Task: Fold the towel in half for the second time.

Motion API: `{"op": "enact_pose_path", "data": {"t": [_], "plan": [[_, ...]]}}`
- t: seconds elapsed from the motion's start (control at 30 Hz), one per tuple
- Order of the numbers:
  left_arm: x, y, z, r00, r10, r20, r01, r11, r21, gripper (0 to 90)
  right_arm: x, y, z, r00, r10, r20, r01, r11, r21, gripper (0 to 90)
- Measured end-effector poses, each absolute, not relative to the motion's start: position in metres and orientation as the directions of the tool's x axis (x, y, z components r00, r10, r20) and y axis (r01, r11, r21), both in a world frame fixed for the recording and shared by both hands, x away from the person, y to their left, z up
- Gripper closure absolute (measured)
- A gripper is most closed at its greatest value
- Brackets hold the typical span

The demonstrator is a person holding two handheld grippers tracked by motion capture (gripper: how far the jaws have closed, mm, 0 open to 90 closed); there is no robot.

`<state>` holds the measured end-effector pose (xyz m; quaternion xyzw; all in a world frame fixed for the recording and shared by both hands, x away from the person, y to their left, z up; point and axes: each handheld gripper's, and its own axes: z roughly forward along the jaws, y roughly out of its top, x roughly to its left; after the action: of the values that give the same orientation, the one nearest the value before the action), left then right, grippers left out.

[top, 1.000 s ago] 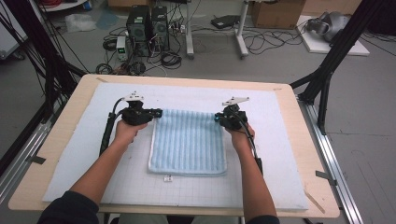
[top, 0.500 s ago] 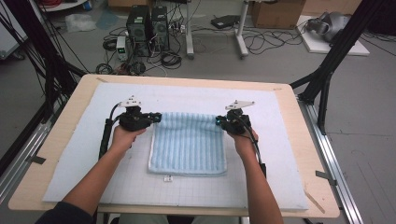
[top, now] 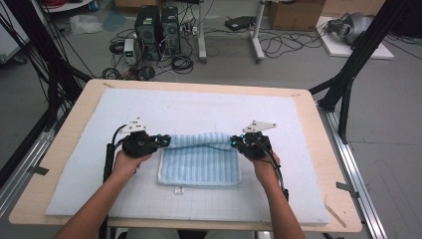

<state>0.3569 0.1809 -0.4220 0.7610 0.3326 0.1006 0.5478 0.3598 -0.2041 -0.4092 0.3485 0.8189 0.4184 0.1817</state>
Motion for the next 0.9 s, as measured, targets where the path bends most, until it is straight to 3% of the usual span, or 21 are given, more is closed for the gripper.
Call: {"op": "enact_pose_path", "data": {"t": [0.9], "plan": [[0.301,0.194,-0.435,0.812,0.546,-0.204,0.377,-0.224,0.899,82.2,0.280,-0.210,-0.423,-0.733,0.679,-0.040,0.347,0.424,0.836,83.2]]}}
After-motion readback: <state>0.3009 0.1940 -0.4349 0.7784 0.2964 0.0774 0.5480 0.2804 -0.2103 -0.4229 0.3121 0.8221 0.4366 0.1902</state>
